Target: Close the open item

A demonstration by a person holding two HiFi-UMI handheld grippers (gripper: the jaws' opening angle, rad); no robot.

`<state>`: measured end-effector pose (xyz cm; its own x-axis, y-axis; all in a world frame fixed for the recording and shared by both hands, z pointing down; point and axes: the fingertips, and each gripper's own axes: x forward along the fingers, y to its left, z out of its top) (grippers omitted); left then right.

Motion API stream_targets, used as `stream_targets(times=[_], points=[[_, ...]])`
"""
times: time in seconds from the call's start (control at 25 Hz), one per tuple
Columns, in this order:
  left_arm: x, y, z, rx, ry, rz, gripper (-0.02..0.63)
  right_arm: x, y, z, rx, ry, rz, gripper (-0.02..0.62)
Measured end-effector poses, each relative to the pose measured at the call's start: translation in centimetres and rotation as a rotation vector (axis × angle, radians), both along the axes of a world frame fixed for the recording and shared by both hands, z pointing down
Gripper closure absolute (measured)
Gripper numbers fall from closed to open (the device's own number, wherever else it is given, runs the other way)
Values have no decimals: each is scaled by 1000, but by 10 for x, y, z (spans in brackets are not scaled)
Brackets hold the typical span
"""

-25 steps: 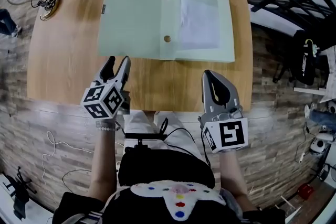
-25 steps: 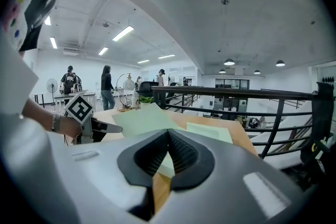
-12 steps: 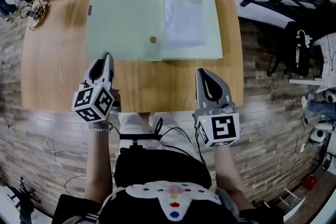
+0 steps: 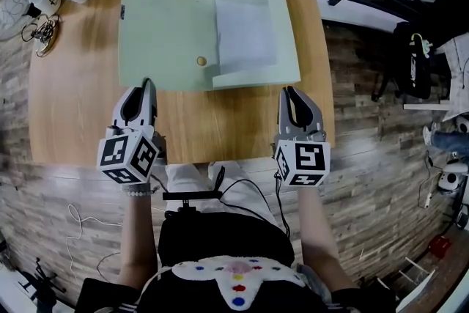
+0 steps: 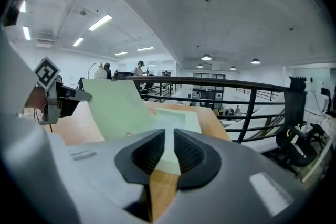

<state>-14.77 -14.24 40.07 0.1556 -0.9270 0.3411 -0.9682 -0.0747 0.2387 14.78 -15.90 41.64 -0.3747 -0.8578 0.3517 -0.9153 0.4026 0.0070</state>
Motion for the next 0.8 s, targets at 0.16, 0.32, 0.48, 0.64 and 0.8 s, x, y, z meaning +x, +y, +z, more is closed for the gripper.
stream_targets(times=[0.16,0.32,0.48,0.64,0.8], points=[[14,-4,-7,10,-28,34,563,18,-16,18,-46,-23,38,471],[24,-8,-13,16,-59,59,565,35,-34,39,-82,-37,78,430],[38,-14,-19,22,-97,90,568,51,-50,61,-116,-42,107,408],[51,-18,-24,28,-140,133,568,59,-60,82,-163,-97,132,399],[70,-22,-30,41,-198,196,569,62,-66,94,-199,-185,144,399]])
